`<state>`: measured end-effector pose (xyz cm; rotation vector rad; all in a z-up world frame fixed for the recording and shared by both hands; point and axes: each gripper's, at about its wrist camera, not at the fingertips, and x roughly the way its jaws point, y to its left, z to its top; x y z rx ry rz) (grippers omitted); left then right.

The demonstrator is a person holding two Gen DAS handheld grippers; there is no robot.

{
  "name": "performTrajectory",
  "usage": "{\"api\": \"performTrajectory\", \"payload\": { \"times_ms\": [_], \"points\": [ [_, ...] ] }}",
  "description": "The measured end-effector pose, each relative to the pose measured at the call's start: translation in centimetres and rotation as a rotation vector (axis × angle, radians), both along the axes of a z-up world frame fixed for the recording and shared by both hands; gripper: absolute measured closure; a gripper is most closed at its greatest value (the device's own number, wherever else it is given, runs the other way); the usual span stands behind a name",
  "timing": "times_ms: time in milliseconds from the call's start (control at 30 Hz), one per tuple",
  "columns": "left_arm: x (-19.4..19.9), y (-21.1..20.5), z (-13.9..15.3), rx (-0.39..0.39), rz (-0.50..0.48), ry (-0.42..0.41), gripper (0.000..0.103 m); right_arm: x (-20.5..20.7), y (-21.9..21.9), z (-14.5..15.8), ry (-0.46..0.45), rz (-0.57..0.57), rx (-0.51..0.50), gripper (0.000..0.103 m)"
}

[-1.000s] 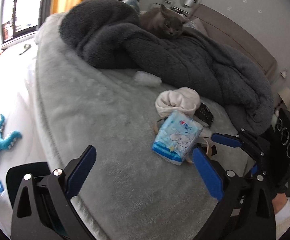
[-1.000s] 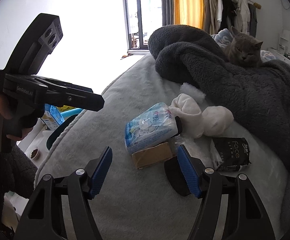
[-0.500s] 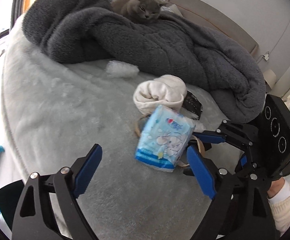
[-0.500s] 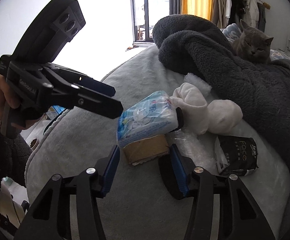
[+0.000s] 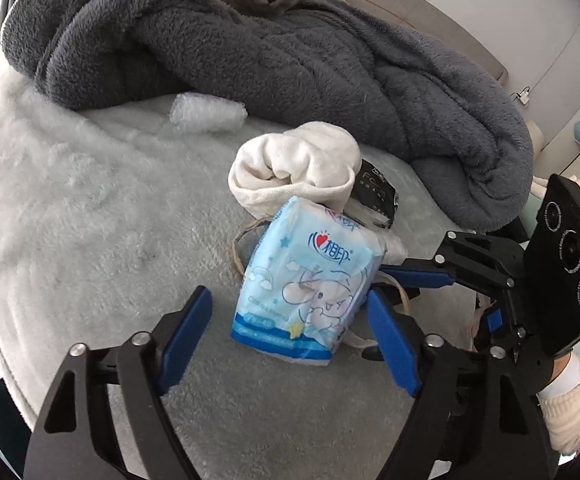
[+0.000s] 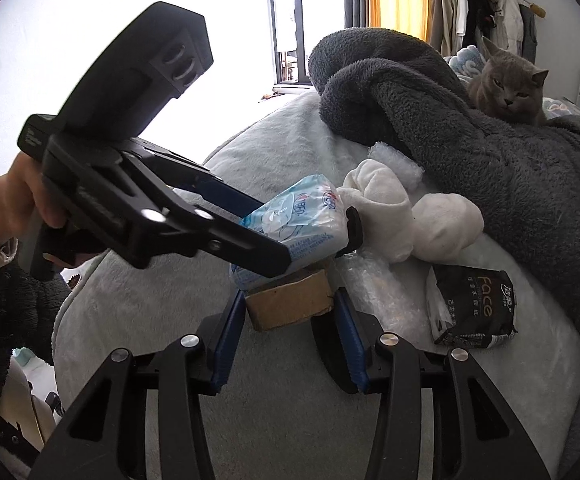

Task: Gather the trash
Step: 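Grasp the blue tissue pack with the left tool while the right tool grasps the cardboard tube, then carry the tissue pack and cardboard tube over the teal bin with both tools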

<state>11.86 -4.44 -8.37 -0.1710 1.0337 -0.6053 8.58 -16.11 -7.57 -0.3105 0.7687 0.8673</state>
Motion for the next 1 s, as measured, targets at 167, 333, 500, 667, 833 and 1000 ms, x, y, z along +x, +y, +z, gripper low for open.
{"api": "performTrajectory", "payload": {
  "times_ms": [167, 333, 500, 667, 833, 1000],
  "points": [
    [-0.2, -0.4, 0.4, 0.001, -0.016, -0.013, 0.042, 0.2, -0.4, 0.1, 0.003, -0.019, 0.004, 0.057],
    [-0.4, 0.2, 1.4, -0.013, 0.001, -0.038, 0.045, 0.2, -0.4, 0.4, 0.013, -0.026, 0.024, 0.057],
    [-0.8, 1.7, 2.5, -0.029, 0.024, -0.065, 0.047, 0.2, 0.2, 0.8, 0.011, -0.018, 0.028, 0.057],
    [-1.1, 3.5, 3.1, -0.032, 0.074, -0.094, 0.047, 0.3, 1.4, 1.7, 0.013, -0.002, 0.05, 0.057],
    [-1.1, 5.8, 3.5, -0.044, 0.14, -0.126, 0.047, 0.6, 2.2, 2.7, 0.019, 0.004, 0.101, 0.057],
    [-1.4, 8.2, 3.8, -0.011, 0.224, -0.152, 0.047, 0.9, 3.9, 3.7, 0.001, -0.012, 0.103, 0.057]
  ]
}}
